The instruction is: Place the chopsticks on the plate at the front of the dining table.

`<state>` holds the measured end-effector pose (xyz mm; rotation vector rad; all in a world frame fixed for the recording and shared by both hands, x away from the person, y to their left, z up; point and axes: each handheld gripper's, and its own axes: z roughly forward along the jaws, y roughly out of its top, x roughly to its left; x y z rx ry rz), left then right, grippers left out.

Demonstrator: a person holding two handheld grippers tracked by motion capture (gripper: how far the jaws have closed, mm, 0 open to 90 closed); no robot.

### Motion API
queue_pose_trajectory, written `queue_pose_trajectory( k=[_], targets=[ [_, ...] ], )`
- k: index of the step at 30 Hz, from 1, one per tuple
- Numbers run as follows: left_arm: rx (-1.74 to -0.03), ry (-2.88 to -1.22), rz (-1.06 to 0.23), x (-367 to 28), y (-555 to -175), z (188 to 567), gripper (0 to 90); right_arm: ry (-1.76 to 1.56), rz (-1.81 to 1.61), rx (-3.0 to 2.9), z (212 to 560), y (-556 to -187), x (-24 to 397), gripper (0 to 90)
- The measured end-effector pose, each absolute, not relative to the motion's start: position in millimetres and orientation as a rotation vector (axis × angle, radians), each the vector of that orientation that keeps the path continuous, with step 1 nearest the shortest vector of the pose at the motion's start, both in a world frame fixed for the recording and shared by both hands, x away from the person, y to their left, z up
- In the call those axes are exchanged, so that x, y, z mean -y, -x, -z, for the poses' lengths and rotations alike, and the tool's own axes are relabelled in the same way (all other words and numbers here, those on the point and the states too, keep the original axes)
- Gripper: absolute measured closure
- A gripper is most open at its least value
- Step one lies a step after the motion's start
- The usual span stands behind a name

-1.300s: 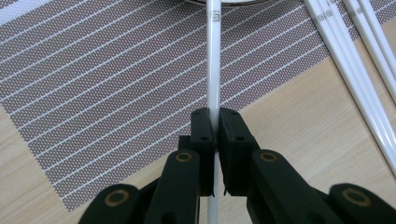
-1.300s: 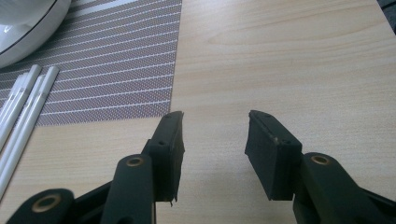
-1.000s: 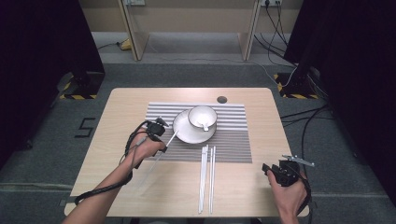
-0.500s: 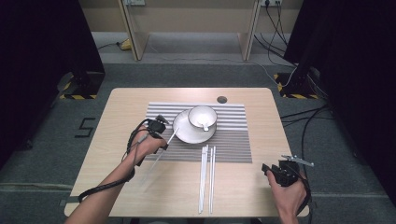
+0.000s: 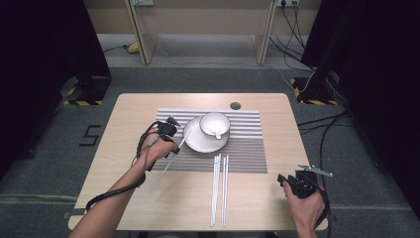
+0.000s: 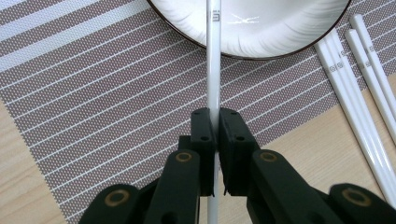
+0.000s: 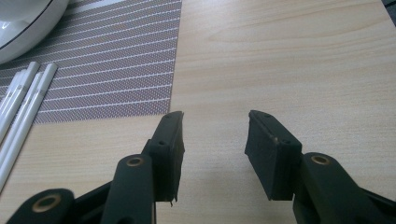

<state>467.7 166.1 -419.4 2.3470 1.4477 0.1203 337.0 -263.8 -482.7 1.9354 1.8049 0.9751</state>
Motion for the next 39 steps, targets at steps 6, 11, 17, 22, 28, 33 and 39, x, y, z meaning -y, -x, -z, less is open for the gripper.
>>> queue_pose_trajectory(
  k=[6,11,17,22,28,33,39],
  targets=[
    [-1.449,-2.336,-0.124,-165.1,-471.2,417.1,84.9,-1.937,-0.975,-1.805,482.8,-337.0,264.1,56.1],
    [-1.451,-2.327,-0.131,-164.4,-475.2,415.2,85.0,-1.937,-0.978,-1.802,482.5,-337.0,264.1,56.1],
    [-1.456,-2.315,-0.13,-162.4,-479.8,414.3,84.9,-1.938,-0.977,-1.799,482.1,-336.7,265.0,56.1],
    [-1.466,-2.307,-0.123,-161.2,-484.5,415.3,84.9,-1.941,-0.978,-1.798,482.0,-336.7,265.2,56.2],
    [-1.477,-2.299,-0.119,-159.1,-489.0,416.0,84.9,-1.939,-0.978,-1.798,482.2,-336.7,265.7,56.2],
    [-1.482,-2.292,-0.127,-156.4,-492.5,415.1,84.9,-1.937,-0.978,-1.798,481.9,-336.6,265.7,56.2],
    [-1.491,-2.276,-0.127,-154.4,-497.5,413.4,85.0,-1.937,-0.979,-1.796,482.0,-336.6,265.9,56.2]
  ],
)
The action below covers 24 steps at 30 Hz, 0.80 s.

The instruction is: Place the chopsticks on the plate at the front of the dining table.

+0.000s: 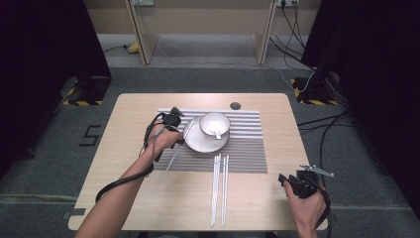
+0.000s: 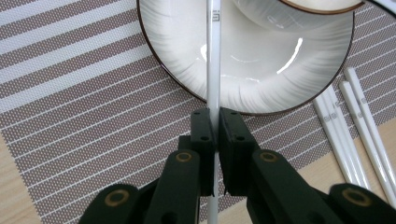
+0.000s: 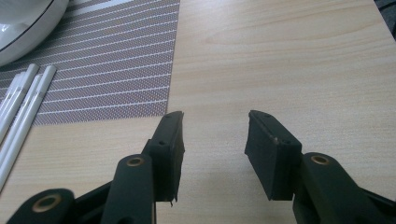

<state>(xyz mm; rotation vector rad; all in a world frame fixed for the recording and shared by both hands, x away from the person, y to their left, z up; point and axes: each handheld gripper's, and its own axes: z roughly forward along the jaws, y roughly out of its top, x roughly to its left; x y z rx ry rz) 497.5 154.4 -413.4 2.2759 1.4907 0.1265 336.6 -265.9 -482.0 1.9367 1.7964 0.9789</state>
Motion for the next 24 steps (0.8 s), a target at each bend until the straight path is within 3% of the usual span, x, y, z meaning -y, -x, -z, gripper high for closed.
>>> queue_pose_trajectory(
  k=[24],
  targets=[
    [-1.546,-2.234,-0.131,-149.9,-519.6,417.3,84.9,-1.941,-0.976,-1.798,482.8,-336.7,266.5,56.2]
  ],
)
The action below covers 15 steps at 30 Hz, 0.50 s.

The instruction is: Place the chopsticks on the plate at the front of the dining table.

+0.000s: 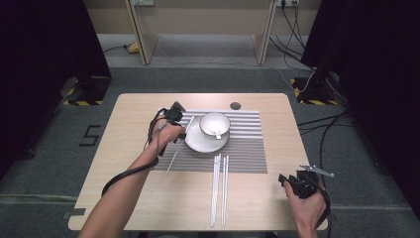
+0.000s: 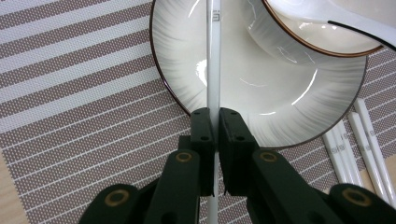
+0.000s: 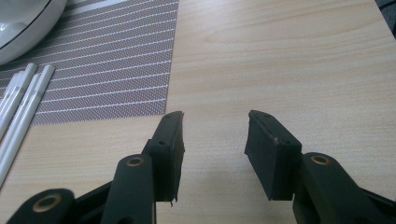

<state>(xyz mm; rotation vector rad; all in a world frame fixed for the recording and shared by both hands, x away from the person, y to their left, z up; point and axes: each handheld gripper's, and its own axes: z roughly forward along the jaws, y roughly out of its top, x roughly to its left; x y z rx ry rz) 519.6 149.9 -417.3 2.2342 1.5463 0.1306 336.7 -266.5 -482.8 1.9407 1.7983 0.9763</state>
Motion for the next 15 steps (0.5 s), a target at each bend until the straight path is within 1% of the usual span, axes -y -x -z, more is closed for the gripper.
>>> queue_pose_trajectory(
  k=[4,5,7,15],
  targets=[
    [-1.548,-2.229,-0.128,-147.8,-522.0,418.3,84.9,-1.94,-0.977,-1.799,482.9,-336.7,266.4,56.2],
    [-1.511,-2.24,-0.131,-148.4,-524.3,419.3,84.9,-1.941,-0.977,-1.8,482.9,-336.7,266.4,56.2],
    [-1.548,-2.23,-0.125,-146.4,-524.1,419.1,84.9,-1.941,-0.977,-1.8,483.0,-336.8,266.5,56.2],
    [-1.56,-2.217,-0.118,-145.2,-529.7,420.0,84.9,-1.943,-0.978,-1.798,483.2,-337.0,266.8,56.3]
  ],
)
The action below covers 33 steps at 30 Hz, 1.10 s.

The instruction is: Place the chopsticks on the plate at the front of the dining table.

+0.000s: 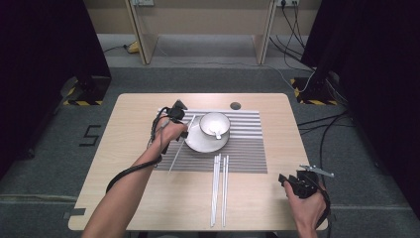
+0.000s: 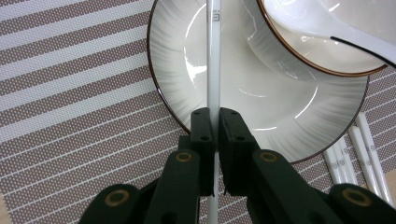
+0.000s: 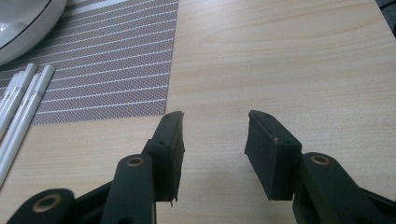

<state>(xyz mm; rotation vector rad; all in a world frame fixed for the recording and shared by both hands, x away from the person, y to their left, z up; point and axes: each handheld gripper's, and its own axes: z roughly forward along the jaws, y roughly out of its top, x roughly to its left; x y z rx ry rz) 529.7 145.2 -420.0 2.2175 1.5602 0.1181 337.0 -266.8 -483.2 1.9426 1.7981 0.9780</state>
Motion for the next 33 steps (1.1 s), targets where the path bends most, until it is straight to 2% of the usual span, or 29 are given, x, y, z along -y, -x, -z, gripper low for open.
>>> queue_pose_trajectory(
  k=[33],
  targets=[
    [-1.602,-2.172,-0.089,-141.2,-552.6,427.2,84.9,-1.943,-0.975,-1.805,485.1,-337.8,266.8,56.3]
  ],
)
